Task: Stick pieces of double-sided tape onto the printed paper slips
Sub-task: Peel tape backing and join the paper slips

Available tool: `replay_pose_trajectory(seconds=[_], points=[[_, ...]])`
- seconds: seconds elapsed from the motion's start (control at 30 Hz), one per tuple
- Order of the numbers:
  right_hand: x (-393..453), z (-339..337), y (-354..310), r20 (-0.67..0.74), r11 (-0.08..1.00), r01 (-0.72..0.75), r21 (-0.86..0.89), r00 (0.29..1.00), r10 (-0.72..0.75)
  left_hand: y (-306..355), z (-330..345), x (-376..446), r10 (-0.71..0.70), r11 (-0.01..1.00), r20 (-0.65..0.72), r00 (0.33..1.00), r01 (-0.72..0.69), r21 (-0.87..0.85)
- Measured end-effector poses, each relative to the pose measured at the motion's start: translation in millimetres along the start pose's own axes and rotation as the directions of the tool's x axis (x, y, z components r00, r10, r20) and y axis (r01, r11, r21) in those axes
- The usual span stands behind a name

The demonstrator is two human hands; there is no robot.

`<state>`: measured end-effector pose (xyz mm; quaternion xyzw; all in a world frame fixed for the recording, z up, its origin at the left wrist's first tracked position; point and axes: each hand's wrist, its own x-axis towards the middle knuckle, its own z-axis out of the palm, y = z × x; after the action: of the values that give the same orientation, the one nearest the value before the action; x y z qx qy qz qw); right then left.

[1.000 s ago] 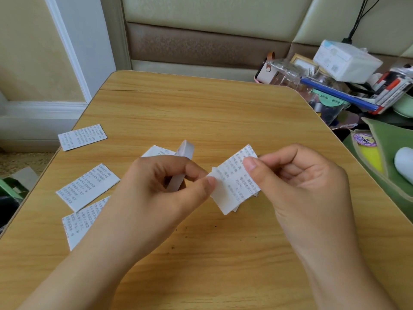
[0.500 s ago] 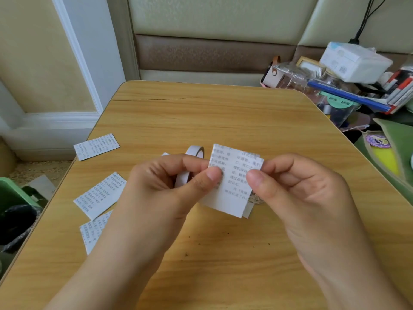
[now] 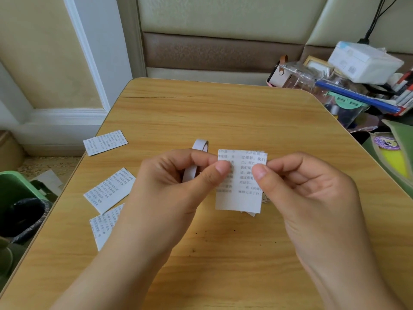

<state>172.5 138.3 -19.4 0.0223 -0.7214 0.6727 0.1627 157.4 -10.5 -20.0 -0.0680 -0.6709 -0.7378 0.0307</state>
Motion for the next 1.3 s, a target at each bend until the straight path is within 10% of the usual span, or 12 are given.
replay_pose_trajectory(seconds=[1.3], points=[[1.4,5.3,4.2,-0.061,0.995,-0.045,0.087,0.997,0.05,-7.2,3.0,0.3,-0.008,0.992,-0.036,0.999,0.003,-0.127]])
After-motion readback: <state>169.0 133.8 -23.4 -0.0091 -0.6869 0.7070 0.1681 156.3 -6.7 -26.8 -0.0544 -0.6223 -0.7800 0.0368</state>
